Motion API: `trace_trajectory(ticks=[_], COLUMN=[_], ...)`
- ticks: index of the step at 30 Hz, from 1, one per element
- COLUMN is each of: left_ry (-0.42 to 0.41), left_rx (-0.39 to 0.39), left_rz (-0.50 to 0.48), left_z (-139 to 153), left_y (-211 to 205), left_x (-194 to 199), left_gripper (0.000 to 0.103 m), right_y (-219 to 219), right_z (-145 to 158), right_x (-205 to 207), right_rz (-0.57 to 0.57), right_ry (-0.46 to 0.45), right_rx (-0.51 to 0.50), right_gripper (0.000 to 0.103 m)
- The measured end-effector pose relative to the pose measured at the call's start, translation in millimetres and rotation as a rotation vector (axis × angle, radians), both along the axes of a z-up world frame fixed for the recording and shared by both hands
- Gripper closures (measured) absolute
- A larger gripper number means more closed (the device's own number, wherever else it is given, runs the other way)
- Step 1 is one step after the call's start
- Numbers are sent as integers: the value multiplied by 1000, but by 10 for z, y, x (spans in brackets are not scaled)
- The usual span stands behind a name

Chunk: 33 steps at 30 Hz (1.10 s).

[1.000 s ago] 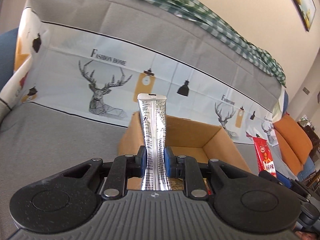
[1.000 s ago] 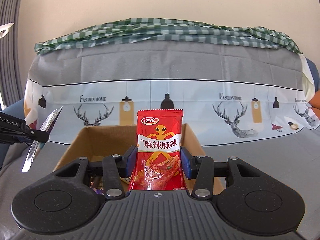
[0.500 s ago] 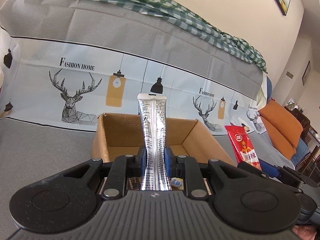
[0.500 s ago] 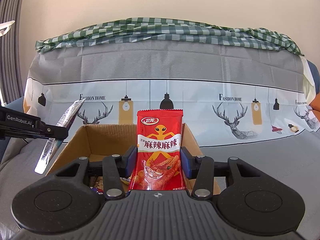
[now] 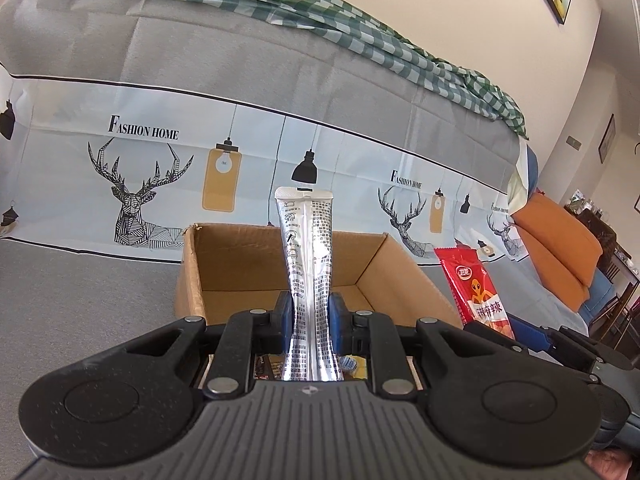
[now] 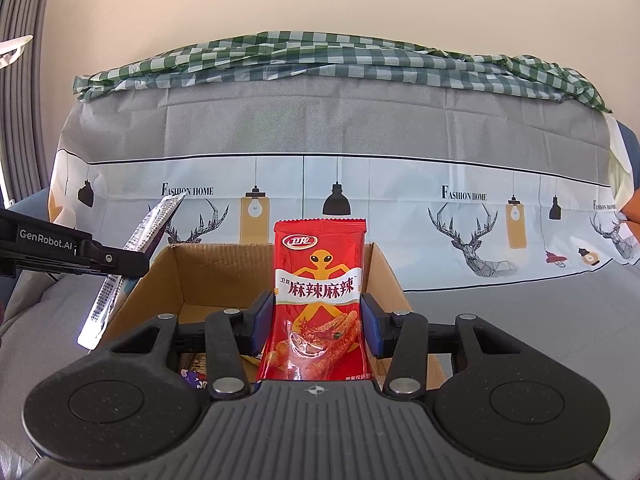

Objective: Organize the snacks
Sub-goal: 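Carry the silver packet in the left gripper and red packet in the right over the box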

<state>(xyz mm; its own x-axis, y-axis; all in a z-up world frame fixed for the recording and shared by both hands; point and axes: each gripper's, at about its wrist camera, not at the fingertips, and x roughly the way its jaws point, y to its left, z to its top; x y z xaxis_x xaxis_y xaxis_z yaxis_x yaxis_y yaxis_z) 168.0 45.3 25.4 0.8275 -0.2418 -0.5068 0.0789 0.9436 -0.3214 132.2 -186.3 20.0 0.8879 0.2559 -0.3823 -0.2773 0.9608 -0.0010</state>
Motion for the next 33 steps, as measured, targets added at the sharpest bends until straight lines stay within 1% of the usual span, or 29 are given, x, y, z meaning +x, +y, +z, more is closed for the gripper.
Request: trace_trajectory(ticks=[33], left_ry=[-16], left_rx=[12], left_rz=[-33], left_z=[-2], left_y=[-69], left_x=[6], left_gripper=[83], right_y=[40], right_z=[-16], right_x=[-19], right_rz=[0], right_ry=[3], right_rx=[-6], right_gripper=[55])
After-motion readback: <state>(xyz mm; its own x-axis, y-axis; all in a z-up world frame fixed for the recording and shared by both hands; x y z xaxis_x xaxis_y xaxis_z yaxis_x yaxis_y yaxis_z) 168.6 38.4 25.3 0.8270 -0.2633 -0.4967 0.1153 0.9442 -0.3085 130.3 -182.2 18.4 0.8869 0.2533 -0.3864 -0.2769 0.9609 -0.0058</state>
